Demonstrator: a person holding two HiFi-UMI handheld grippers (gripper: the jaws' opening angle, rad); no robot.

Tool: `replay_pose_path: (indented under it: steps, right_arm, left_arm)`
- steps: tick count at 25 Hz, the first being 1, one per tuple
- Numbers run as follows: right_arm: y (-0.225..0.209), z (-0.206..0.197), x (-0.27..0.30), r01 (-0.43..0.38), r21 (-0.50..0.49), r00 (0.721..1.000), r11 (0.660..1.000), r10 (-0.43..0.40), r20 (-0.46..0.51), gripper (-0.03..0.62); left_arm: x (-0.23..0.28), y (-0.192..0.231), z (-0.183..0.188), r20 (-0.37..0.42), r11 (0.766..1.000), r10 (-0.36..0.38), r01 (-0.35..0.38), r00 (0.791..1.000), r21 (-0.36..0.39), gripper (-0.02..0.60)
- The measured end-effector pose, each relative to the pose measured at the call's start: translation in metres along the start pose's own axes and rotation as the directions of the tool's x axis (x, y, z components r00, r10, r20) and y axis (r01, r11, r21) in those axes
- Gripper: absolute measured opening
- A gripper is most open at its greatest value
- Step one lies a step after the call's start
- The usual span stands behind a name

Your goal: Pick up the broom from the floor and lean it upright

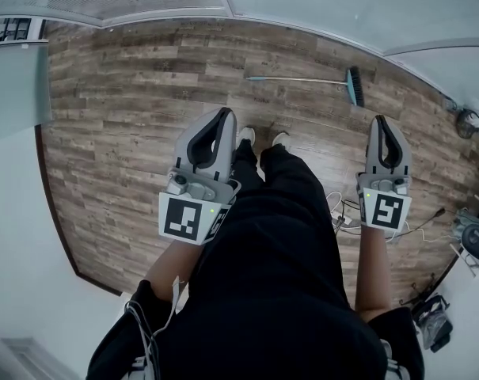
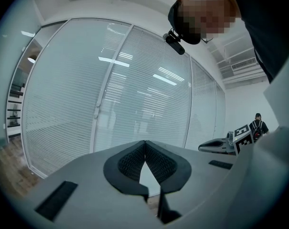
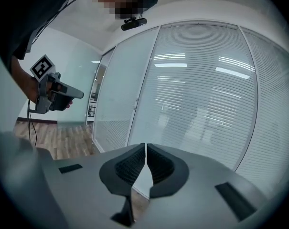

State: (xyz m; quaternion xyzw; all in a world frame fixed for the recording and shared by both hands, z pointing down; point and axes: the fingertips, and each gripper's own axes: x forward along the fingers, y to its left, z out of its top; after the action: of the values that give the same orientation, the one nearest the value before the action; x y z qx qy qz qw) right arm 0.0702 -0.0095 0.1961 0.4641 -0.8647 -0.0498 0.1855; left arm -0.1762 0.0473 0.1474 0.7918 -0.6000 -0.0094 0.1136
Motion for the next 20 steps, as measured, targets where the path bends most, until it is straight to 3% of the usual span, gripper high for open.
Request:
replay_pose_path:
  steps: [4,9,11,20]
  right_arm:
    - [0.001,-0.029,0.004,-0.005,0.028,0.997,1.000,0.007,-0.079,0.021]
    - [0.008,-0.048,0.017,-0.082,0.170,0.991,0.982,0.097,-0.087,0.021]
    - [0.006,-0.050,0.020,-0.091,0.182,0.991,0.979,0.108,-0.084,0.021]
    - [0.025,-0.083,0.045,-0.137,-0.031,0.968,0.990,0.127,-0.215,0.021]
  left_arm:
    - [-0.001,0.001,-0.003,-0.004,1.000,0.009,-0.009,1.000,0.001,0.018]
    - [-0.002,0.003,-0.011,-0.010,1.000,0.007,-0.007,1.000,-0.018,0.018]
    - [-0.001,0.004,-0.015,-0.009,0.999,0.011,-0.011,1.000,-0.032,0.018]
    - [-0.011,0.014,-0.045,-0.048,0.997,0.025,-0.028,0.999,-0.070,0.018]
